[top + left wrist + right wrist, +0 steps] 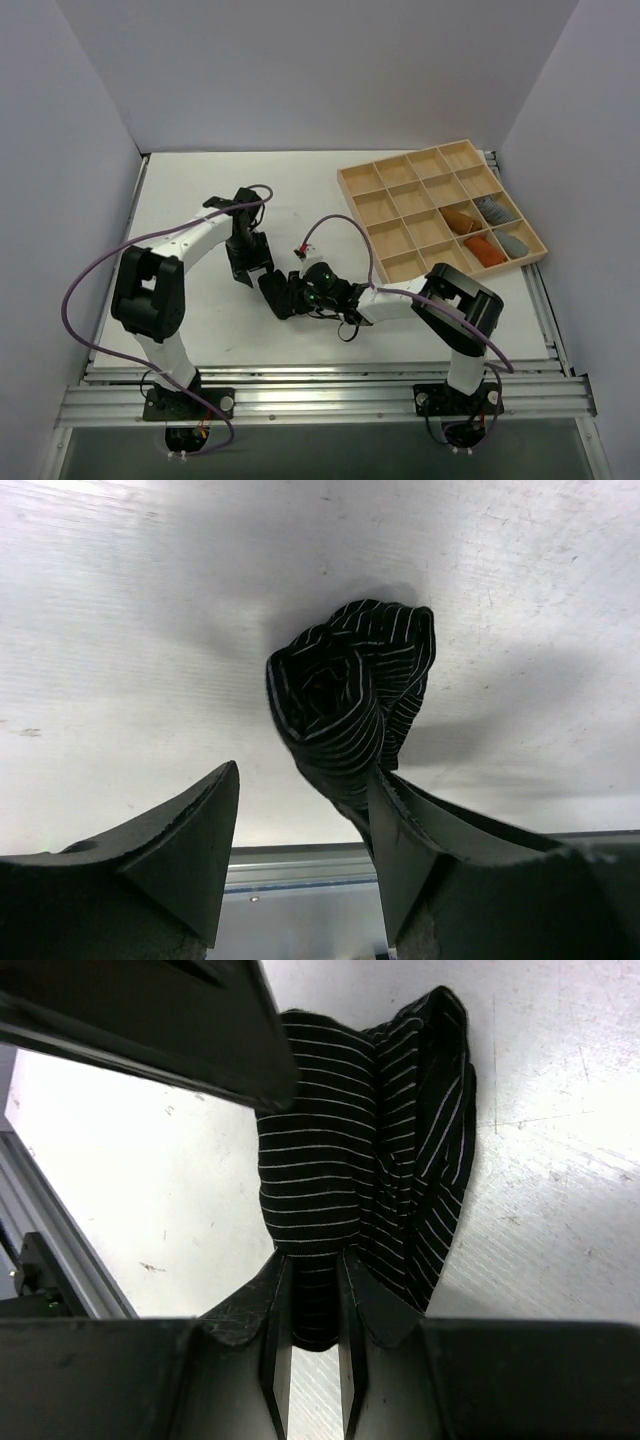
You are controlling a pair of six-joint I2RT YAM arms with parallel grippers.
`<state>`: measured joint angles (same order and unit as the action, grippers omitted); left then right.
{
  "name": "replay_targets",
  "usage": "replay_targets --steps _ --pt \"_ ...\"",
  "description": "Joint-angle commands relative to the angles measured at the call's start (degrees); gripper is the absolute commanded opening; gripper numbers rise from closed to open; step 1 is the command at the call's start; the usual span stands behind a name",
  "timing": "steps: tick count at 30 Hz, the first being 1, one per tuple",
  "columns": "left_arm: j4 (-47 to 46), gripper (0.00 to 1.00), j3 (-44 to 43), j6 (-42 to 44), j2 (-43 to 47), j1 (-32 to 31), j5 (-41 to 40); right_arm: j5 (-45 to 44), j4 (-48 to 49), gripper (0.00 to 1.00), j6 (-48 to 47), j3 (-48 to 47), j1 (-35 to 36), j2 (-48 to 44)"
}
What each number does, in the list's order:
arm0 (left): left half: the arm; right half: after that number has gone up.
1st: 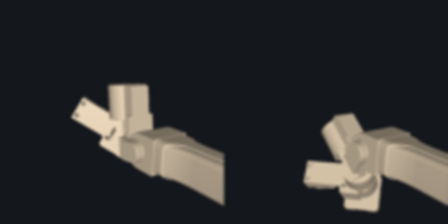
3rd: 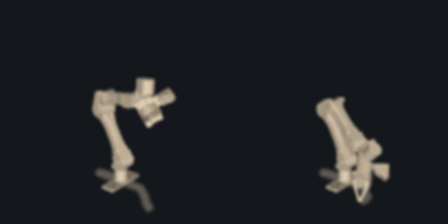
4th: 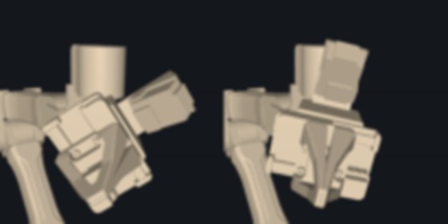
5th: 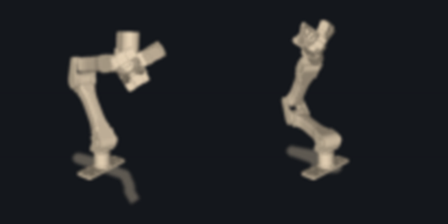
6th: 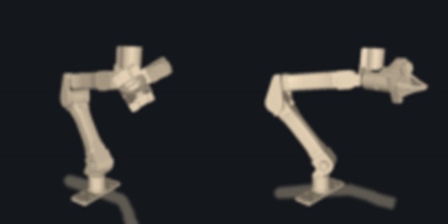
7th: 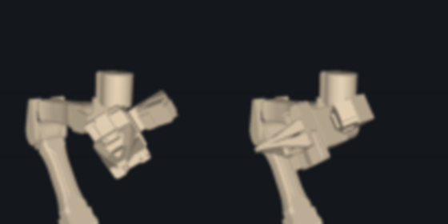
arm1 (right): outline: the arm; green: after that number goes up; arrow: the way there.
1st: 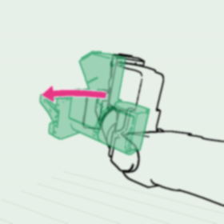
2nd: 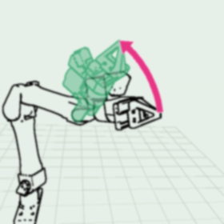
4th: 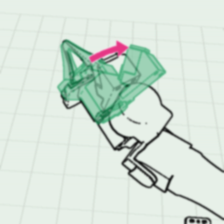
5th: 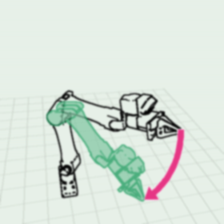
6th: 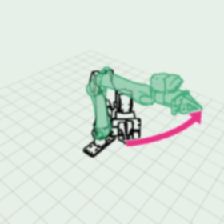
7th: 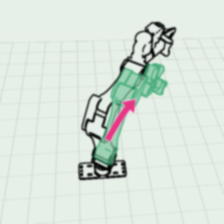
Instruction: Roll the underwear
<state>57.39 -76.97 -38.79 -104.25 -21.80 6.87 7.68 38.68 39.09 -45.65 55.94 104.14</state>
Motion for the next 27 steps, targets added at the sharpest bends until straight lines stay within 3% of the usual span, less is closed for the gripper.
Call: replay_targets --steps 1,10,21,27 --pt "-2.54 0.61 1.81 0.64 6.5 0.97 -3.62 1.98 -10.29 0.0 1.51 3.55 -0.75 5.46" --pt "-14.4 0.64 9.81 1.25 12.57 1.15 1.73 5.67 -6.42 0.0 4.5 5.3 -2.59 8.62" --pt "-20.46 0.64 15.0 1.61 8.36 1.06 3.41 11.21 0.17 0.0 7.05 7.24 -4.35 11.35" --pt "-22.05 0.54 14.22 1.34 3.09 0.09 3.94 9.99 -3.51 0.0 6.09 5.93 -4.26 10.74"
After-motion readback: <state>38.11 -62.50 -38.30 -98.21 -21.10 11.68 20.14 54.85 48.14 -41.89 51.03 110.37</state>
